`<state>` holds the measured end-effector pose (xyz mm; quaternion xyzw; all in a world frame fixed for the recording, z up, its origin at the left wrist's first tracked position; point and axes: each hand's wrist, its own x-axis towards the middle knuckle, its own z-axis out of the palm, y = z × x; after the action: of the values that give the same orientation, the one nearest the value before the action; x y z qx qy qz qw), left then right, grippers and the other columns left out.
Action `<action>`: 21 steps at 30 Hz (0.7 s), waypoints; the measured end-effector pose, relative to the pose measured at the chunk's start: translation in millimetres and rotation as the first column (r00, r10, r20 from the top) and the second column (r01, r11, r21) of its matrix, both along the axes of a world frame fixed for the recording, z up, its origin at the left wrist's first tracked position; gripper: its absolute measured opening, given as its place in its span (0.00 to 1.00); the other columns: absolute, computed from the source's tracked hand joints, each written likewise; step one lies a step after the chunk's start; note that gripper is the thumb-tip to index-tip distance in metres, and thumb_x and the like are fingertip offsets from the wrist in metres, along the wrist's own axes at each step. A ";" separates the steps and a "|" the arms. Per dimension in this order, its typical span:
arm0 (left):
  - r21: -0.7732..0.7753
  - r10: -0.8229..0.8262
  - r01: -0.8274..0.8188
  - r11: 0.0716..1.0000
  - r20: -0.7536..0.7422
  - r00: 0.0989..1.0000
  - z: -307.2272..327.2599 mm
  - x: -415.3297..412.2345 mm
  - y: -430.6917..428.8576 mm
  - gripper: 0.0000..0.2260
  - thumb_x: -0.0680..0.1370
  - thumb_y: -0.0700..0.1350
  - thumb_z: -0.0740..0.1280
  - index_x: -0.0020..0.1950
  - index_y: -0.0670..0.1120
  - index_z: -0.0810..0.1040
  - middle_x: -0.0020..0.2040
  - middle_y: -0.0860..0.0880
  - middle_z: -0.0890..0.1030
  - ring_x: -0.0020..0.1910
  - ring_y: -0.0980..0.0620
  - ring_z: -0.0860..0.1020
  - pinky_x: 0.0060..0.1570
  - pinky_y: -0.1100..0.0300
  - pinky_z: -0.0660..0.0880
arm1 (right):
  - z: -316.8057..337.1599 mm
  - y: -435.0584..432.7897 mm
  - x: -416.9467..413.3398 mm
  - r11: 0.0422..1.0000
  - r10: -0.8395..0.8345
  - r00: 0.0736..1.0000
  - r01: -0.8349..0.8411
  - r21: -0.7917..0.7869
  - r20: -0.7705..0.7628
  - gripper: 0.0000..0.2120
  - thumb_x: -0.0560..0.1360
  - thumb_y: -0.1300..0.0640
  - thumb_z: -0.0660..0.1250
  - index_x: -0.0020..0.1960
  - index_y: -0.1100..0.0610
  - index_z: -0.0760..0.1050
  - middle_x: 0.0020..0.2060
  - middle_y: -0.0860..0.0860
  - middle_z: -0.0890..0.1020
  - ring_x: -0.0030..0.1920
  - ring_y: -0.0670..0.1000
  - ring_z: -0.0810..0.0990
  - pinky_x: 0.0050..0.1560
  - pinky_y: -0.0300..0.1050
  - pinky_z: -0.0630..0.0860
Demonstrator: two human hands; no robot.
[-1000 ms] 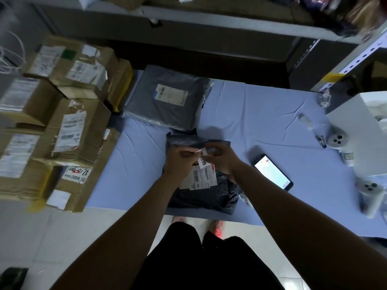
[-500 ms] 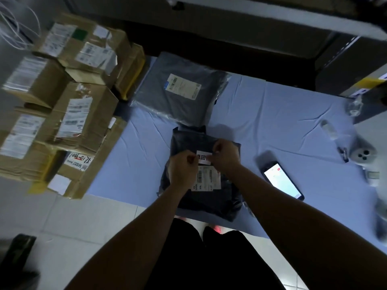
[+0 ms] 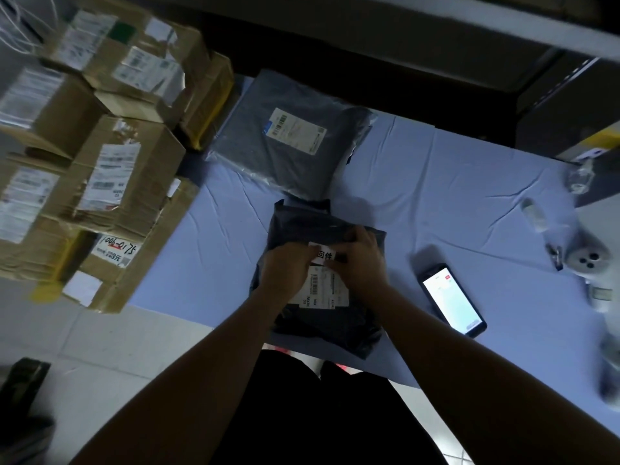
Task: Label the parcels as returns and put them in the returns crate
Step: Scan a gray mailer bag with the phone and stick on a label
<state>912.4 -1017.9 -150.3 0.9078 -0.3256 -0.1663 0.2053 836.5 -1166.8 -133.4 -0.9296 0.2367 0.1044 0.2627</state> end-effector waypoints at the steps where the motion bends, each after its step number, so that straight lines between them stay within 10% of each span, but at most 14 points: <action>1: 0.013 0.028 -0.028 1.000 0.001 1.000 1.4 1.5 1.3 0.13 0.84 0.49 0.60 0.60 0.51 0.82 0.52 0.48 0.84 0.48 0.48 0.82 0.47 0.62 0.73 | 0.7 0.2 -1.2 0.999 -0.034 0.999 0.034 -0.017 0.019 0.09 0.74 0.48 0.71 0.53 0.49 0.84 0.57 0.49 0.72 0.61 0.53 0.70 0.62 0.55 0.72; 5: 0.078 0.075 -0.074 0.994 -0.005 0.997 8.9 3.4 5.3 0.14 0.84 0.49 0.58 0.49 0.48 0.81 0.44 0.49 0.84 0.38 0.51 0.81 0.40 0.58 0.78 | 5.4 6.4 -3.6 0.991 -0.077 0.993 0.086 -0.098 0.092 0.09 0.77 0.52 0.68 0.54 0.48 0.84 0.61 0.50 0.73 0.64 0.54 0.68 0.67 0.54 0.66; 9: 0.144 0.016 -0.032 0.989 0.112 0.994 12.2 3.8 9.7 0.14 0.82 0.44 0.62 0.38 0.46 0.77 0.38 0.49 0.80 0.33 0.53 0.75 0.29 0.63 0.60 | 3.5 10.7 -6.4 0.965 0.099 0.995 -0.093 -0.245 0.014 0.11 0.78 0.47 0.65 0.56 0.43 0.83 0.63 0.50 0.73 0.65 0.56 0.68 0.68 0.57 0.63; 11: 0.107 0.016 -0.036 0.994 0.184 0.983 18.7 5.1 19.9 0.04 0.74 0.37 0.70 0.40 0.43 0.79 0.39 0.45 0.79 0.36 0.46 0.78 0.33 0.61 0.62 | 2.9 13.8 -10.4 0.946 0.053 0.998 -0.062 -0.318 -0.035 0.12 0.77 0.46 0.67 0.59 0.42 0.81 0.65 0.52 0.71 0.66 0.57 0.67 0.68 0.59 0.64; 13: 0.092 0.100 -0.125 0.988 0.235 0.967 18.1 6.1 31.9 0.16 0.67 0.33 0.73 0.54 0.42 0.81 0.44 0.42 0.78 0.42 0.42 0.78 0.36 0.55 0.69 | 1.9 17.2 -15.9 0.949 -0.030 0.997 0.007 -0.317 -0.068 0.12 0.77 0.47 0.68 0.60 0.44 0.80 0.67 0.52 0.70 0.67 0.57 0.67 0.67 0.58 0.66; 16: 0.089 0.214 -0.225 0.970 0.120 0.969 20.5 8.9 44.5 0.27 0.71 0.37 0.71 0.70 0.45 0.71 0.53 0.41 0.76 0.52 0.40 0.76 0.50 0.49 0.71 | 4.0 19.8 -23.6 0.951 -0.203 0.978 0.189 -0.246 -0.035 0.19 0.76 0.46 0.68 0.66 0.48 0.76 0.68 0.52 0.69 0.68 0.57 0.67 0.64 0.56 0.68; 21: -0.044 0.381 -0.403 0.914 -0.250 0.890 18.0 6.1 47.4 0.11 0.78 0.51 0.67 0.52 0.45 0.78 0.48 0.44 0.79 0.49 0.41 0.79 0.46 0.51 0.76 | 7.0 22.5 -34.1 0.836 -0.547 0.827 0.532 -0.134 -0.130 0.31 0.76 0.45 0.68 0.73 0.50 0.61 0.68 0.58 0.67 0.68 0.62 0.68 0.63 0.62 0.71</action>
<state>918.5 -970.5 -132.3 0.9177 -0.1164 -0.2126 0.3147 802.4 -1144.3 -126.4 -0.8241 0.5149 0.0903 0.2181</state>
